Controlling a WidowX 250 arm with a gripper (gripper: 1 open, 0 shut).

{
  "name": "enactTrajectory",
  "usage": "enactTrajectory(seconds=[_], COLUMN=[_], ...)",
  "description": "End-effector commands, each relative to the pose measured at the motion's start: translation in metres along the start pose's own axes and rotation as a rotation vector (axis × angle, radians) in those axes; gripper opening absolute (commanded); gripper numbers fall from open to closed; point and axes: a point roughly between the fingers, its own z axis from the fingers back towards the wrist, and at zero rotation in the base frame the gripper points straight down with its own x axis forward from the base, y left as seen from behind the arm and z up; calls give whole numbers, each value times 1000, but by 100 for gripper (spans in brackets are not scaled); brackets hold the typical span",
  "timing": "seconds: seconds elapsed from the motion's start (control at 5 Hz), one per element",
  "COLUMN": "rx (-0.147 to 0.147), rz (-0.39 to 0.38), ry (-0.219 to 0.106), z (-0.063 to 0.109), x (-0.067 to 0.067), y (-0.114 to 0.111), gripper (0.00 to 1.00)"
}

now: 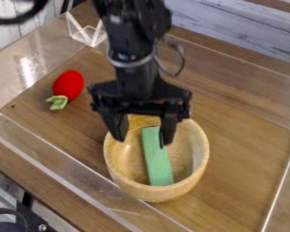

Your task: Remove the green block from the brown bowl and put it on the table

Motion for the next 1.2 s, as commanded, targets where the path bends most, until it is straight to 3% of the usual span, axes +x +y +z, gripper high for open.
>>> enactTrajectory(seconds=[0.0,0.2,0.4,0.6,1.0], rx=[-23,-30,-35,-33,-6], rz=[7,15,22,24,-9], ry=[-16,-12,-8,-5,-35], z=[-8,-20,-27,-28,0], x=[2,1,1,2,9], y=[-2,-2,0,1,-2], gripper=[100,100,0,0,0])
